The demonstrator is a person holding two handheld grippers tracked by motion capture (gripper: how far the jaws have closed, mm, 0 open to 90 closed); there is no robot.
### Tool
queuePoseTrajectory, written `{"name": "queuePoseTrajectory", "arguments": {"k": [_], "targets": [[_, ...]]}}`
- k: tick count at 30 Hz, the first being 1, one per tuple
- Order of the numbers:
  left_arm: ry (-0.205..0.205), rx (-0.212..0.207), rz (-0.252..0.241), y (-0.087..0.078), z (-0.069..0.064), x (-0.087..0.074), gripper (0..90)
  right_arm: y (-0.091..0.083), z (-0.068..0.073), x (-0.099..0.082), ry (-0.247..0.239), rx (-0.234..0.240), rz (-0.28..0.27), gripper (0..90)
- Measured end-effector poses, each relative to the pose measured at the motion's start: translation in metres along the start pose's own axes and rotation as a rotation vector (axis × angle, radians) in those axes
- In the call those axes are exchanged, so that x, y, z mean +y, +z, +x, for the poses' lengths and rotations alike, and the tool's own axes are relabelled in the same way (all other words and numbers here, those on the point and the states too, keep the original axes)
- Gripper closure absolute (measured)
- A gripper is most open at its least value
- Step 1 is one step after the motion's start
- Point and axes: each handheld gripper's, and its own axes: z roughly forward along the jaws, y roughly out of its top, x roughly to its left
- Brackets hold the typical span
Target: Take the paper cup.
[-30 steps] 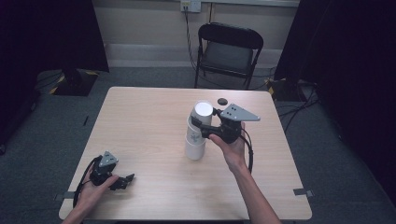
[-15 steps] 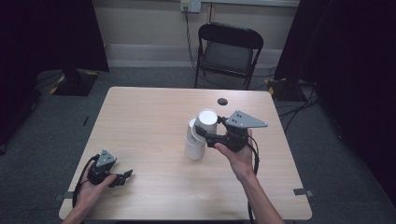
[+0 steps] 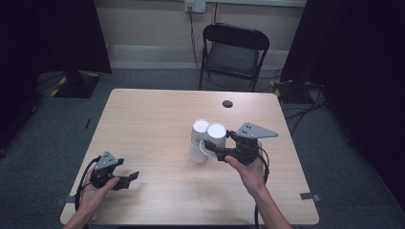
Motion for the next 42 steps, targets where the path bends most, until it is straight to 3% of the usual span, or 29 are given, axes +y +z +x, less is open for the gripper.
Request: {"name": "queuePoseTrajectory", "arguments": {"k": [5, 8, 11, 19, 20, 21, 22, 23, 24, 25, 26, 31, 33, 36, 39, 41, 42], "targets": [[0.035, -0.026, -0.02, -0.001, -0.008, 0.004, 20.3, -0.002, 0.002, -0.007, -0.004, 0.002, 0.035, 34.5], [0.052, -0.063, -0.042, -0.005, -0.019, 0.009, 20.3, -0.004, 0.003, -0.016, 0.025, 0.007, 0.05, 34.5], [0.067, -0.064, -0.059, -0.006, -0.024, 0.012, 20.3, -0.003, 0.004, -0.022, 0.041, 0.011, 0.046, 34.5], [0.097, -0.12, -0.106, -0.003, -0.046, 0.032, 20.2, 0.004, 0.01, -0.032, 0.099, 0.049, 0.074, 34.5], [0.103, -0.147, -0.122, 0.0, -0.053, 0.043, 20.1, 0.008, 0.009, -0.032, 0.112, 0.058, 0.084, 34.5], [0.103, -0.147, -0.122, 0.0, -0.053, 0.043, 19.9, 0.008, 0.009, -0.032, 0.112, 0.058, 0.084, 34.5], [0.129, -0.165, -0.132, 0.004, -0.062, 0.053, 19.9, 0.012, 0.009, -0.029, 0.117, 0.068, 0.099, 34.5], [0.129, -0.165, -0.132, 0.004, -0.062, 0.053, 20.0, 0.012, 0.009, -0.029, 0.117, 0.068, 0.099, 34.5], [0.159, -0.186, -0.153, 0.008, -0.071, 0.061, 19.9, 0.014, 0.011, -0.027, 0.119, 0.084, 0.085, 34.5], [0.159, -0.186, -0.153, 0.008, -0.071, 0.061, 20.0, 0.014, 0.011, -0.027, 0.119, 0.084, 0.085, 34.5], [0.175, -0.208, -0.164, 0.012, -0.08, 0.07, 19.9, 0.016, 0.014, -0.026, 0.12, 0.096, 0.079, 34.6], [0.224, -0.237, -0.179, 0.02, -0.099, 0.079, 22.9, 0.02, 0.019, -0.029, 0.154, 0.109, 0.087, 35.0], [0.244, -0.272, -0.192, 0.022, -0.111, 0.079, 23.1, 0.022, 0.022, -0.032, 0.171, 0.119, 0.105, 35.1], [0.256, -0.286, -0.198, 0.023, -0.118, 0.078, 23.2, 0.022, 0.022, -0.032, 0.175, 0.124, 0.101, 35.1], [0.265, -0.282, -0.202, 0.024, -0.122, 0.074, 28.7, 0.024, 0.024, -0.032, 0.192, 0.145, 0.101, 35.0], [0.278, -0.273, -0.209, 0.024, -0.123, 0.072, 30.4, 0.025, 0.028, -0.033, 0.178, 0.149, 0.1, 35.1], [0.275, -0.247, -0.241, 0.021, -0.124, 0.07, 35.8, 0.026, 0.031, -0.035, 0.171, 0.16, 0.105, 35.1]]}}
